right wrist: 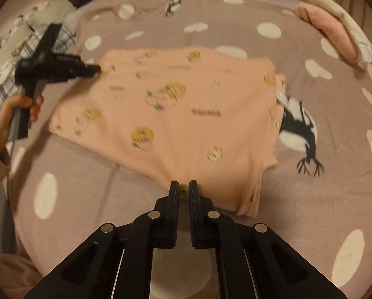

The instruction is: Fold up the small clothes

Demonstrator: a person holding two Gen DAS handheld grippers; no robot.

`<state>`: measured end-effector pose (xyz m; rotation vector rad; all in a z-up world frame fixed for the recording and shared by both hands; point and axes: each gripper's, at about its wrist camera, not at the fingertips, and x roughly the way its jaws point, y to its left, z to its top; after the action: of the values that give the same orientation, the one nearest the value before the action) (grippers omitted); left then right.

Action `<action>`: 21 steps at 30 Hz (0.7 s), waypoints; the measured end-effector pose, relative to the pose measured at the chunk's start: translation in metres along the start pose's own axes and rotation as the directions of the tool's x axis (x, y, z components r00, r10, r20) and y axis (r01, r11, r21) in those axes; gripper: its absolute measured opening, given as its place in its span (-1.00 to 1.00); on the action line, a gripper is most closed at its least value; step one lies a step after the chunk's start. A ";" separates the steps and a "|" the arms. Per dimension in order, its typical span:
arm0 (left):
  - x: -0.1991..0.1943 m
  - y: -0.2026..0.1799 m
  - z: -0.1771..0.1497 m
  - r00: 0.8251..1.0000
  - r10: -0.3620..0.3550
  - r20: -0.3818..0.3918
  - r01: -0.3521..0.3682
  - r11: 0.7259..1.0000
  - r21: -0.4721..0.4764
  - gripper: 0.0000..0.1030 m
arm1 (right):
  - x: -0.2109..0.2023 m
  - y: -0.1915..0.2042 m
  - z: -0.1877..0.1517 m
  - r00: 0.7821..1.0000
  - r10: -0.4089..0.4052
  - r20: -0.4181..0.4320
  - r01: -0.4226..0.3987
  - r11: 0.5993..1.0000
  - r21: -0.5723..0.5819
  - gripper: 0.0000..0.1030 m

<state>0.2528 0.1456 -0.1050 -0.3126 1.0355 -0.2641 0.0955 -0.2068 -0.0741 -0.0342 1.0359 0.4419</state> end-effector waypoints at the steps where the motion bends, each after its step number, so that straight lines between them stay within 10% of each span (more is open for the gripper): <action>1: -0.007 -0.002 -0.006 1.000 -0.017 0.001 0.017 1.000 0.013 -0.43 | -0.003 0.001 0.003 1.000 0.021 0.022 -0.021 1.000 0.003 -0.91; 7: -0.038 -0.020 -0.054 0.996 -0.091 -0.015 0.092 0.987 0.129 -0.38 | 0.003 -0.001 0.043 0.994 0.050 0.098 -0.056 0.996 0.069 -0.90; 21: -0.030 -0.027 -0.120 0.993 0.112 -0.044 -0.095 0.956 0.276 -0.21 | 0.080 -0.022 0.109 0.999 -0.037 0.009 0.034 0.965 0.260 -0.90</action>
<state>0.1320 0.1161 -0.1276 -0.0003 1.0554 -0.3192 0.2279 -0.1747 -0.0884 0.1838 1.0712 0.2704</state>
